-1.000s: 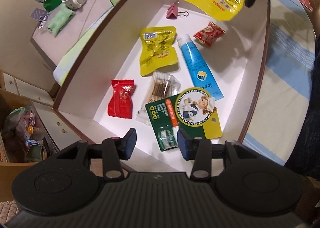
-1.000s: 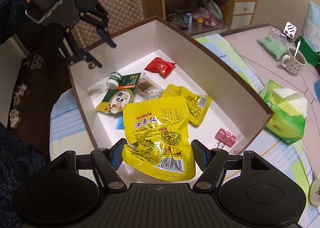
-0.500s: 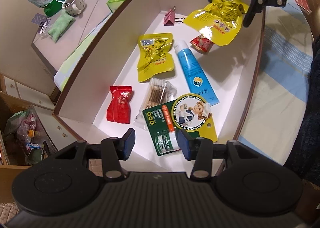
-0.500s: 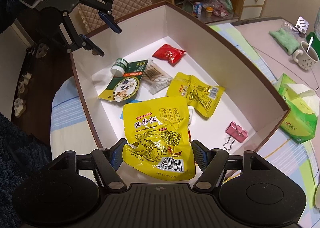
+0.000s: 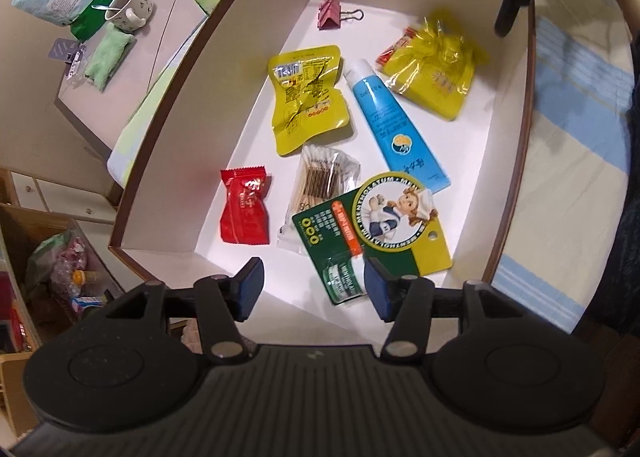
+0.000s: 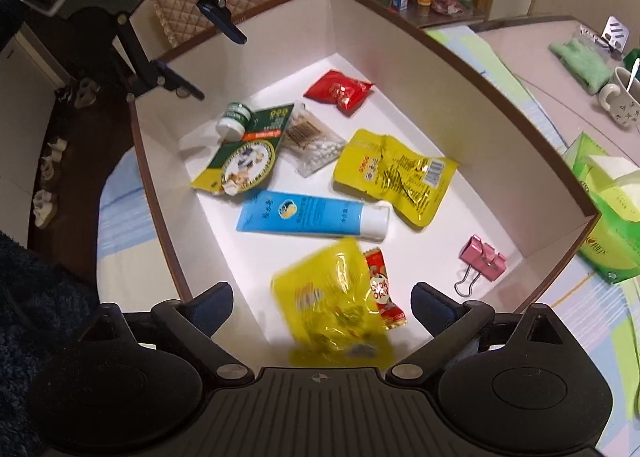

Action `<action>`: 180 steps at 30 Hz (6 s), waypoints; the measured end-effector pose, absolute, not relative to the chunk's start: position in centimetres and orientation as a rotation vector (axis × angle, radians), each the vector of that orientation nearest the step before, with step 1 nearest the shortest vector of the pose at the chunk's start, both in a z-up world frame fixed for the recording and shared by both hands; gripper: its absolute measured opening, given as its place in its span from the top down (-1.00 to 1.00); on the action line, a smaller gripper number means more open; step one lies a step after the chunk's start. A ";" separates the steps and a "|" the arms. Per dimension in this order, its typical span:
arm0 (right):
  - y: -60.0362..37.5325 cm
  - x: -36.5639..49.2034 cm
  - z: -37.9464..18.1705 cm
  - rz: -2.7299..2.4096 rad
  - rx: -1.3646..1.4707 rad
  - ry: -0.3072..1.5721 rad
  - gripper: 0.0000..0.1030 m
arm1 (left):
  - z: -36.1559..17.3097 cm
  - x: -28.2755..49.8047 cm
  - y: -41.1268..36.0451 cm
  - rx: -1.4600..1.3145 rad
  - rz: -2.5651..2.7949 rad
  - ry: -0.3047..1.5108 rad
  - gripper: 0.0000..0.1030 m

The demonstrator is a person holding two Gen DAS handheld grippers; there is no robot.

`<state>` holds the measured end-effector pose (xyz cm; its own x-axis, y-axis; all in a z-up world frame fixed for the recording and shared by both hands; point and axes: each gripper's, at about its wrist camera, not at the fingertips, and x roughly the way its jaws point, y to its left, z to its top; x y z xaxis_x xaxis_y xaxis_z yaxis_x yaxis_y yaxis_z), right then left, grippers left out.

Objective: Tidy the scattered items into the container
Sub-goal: 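Open both tools to drop the ointment card and yellow packet into the box, then move both tools back toward the blue clip and cream ring snack, then grasp the blue binder clip with the left tool while the right tool grasps the cream ring snack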

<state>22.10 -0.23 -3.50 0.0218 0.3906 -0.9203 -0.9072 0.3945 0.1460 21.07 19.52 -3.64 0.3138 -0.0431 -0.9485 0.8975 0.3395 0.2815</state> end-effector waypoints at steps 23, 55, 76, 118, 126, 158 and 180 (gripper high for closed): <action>-4.0 18.0 1.1 1.016 -0.487 1.004 -0.90 | -0.3 16.4 18.4 1.071 -0.703 0.983 -0.30; -15.5 12.0 3.8 0.912 -0.352 0.895 -0.90 | 3.0 9.0 10.3 1.066 -0.668 0.884 -0.47; -30.1 10.6 3.1 0.781 -0.296 0.972 -0.90 | 2.2 6.8 -1.1 0.842 -0.683 0.845 -0.48; -37.8 16.5 -0.5 0.756 -0.304 1.061 -0.90 | -3.8 11.9 -16.2 0.615 -0.710 0.927 -0.48; -37.5 17.6 -1.3 0.755 -0.310 1.080 -0.90 | -5.1 13.2 -17.3 0.579 -0.713 0.960 -0.48; -40.4 19.2 -4.7 0.578 -0.218 1.121 -0.90 | -10.9 17.9 -20.4 0.368 -0.654 1.066 -0.49; -37.0 24.0 -5.9 0.745 -0.228 1.045 -0.90 | -11.2 19.0 -19.0 0.287 -0.700 1.075 0.86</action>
<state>24.04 -37.02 -5.94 0.2862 0.4480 -0.8470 -0.6544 0.7370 0.1688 19.05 -19.02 -11.17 0.2892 -0.3819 -0.8778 0.6484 0.7527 -0.1138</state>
